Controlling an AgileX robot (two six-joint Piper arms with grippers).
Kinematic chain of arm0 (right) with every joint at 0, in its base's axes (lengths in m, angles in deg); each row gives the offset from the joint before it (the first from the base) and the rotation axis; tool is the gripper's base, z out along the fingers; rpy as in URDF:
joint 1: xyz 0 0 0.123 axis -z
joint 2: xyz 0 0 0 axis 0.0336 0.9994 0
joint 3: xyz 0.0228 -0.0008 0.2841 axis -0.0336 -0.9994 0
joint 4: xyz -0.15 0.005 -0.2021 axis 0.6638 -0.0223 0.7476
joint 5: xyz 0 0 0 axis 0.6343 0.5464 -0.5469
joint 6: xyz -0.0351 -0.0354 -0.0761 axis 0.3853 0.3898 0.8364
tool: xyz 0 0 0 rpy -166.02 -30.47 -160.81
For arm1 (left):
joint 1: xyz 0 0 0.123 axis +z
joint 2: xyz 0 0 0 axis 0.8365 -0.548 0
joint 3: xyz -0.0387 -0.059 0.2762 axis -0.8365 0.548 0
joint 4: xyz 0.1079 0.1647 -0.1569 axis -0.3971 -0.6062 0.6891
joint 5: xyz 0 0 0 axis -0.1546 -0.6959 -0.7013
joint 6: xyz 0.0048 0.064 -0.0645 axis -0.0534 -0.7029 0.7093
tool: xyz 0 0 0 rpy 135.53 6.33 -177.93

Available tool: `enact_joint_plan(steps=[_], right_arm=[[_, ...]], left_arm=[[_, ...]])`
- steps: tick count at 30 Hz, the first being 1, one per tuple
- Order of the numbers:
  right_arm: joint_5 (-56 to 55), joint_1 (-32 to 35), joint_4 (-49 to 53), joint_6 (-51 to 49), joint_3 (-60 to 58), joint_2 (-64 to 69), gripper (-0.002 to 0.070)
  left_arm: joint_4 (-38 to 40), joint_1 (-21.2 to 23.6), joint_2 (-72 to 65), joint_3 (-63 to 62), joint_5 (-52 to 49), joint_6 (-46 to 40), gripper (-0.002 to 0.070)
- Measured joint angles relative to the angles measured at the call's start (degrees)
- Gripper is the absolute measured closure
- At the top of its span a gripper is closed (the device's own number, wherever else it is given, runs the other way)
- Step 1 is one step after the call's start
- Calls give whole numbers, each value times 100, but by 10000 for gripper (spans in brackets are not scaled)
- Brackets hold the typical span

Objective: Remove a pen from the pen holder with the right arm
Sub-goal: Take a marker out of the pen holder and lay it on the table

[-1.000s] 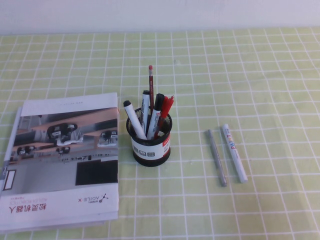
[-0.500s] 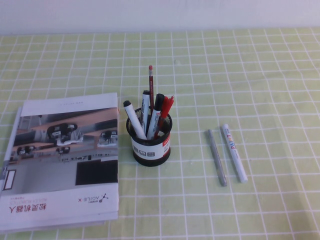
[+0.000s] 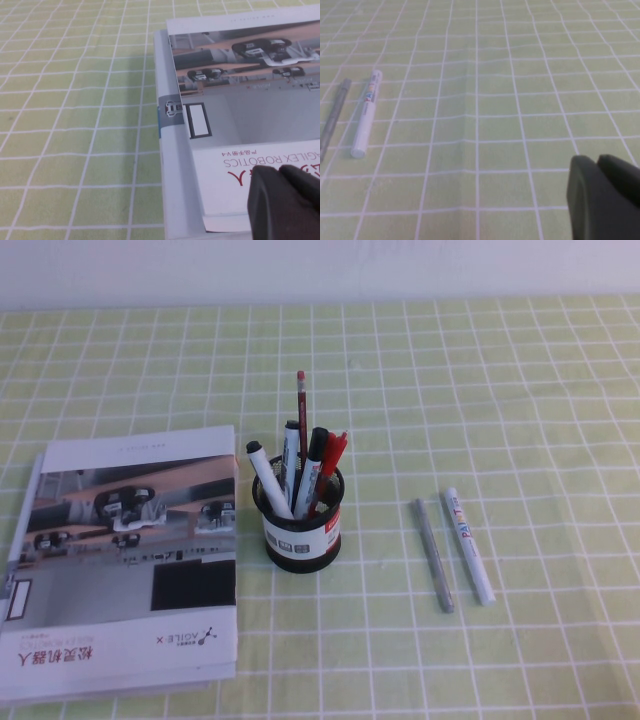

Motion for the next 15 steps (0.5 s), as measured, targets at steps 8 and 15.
enact_joint_plan(steps=[8,15], right_arm=[[143,0,-10,4,0,0,689],[143,0,-10,4,0,0,689]], left_arm=[[0,0,0,0,0,0,680],[0,0,0,0,0,0,680]])
